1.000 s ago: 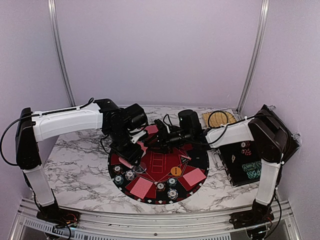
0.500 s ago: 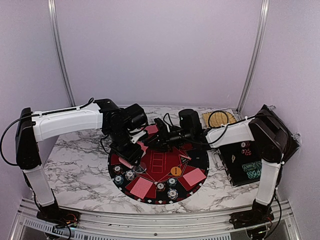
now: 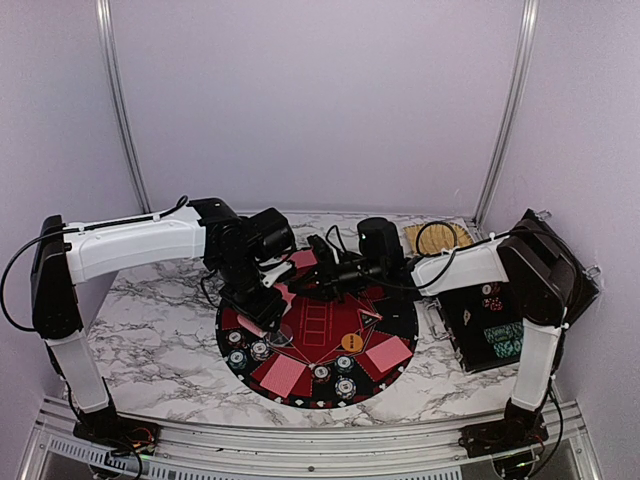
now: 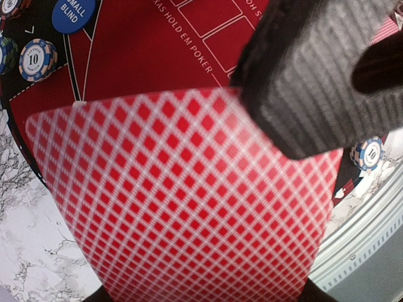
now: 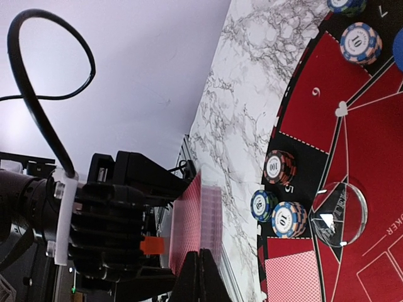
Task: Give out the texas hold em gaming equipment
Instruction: Pick up the poker card from the face-down deck piles.
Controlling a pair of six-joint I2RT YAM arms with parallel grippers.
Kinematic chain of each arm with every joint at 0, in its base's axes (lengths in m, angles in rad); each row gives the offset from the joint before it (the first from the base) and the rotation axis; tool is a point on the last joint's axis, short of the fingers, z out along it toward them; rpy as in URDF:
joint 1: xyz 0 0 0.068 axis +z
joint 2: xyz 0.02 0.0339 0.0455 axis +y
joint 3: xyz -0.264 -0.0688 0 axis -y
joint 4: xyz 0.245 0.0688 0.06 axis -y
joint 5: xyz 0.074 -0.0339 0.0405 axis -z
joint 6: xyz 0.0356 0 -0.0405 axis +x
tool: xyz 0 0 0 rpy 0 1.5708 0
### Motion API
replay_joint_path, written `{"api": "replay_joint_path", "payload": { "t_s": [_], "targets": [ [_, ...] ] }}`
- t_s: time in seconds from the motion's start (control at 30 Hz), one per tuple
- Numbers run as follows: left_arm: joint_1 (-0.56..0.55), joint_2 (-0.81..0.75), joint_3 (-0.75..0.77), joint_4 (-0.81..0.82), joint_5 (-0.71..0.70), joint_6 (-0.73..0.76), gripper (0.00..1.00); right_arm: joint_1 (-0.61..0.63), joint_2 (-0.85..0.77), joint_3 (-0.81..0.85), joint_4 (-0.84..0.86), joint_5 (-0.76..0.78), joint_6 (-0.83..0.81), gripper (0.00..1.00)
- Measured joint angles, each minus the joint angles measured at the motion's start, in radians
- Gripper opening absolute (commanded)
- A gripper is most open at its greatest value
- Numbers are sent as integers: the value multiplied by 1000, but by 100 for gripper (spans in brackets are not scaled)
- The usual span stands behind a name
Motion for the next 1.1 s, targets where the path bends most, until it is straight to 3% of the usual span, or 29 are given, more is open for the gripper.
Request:
{"api": "replay_joint_path", "payload": {
  "t_s": [0.43,1.1],
  "targets": [
    [2,0,-20,1,0,0,36,-32,-15,-22,16,-2,21,0],
    [9,0,-30,1,0,0,36,-168,-179,-218,126,-24,111,0]
  ]
}}
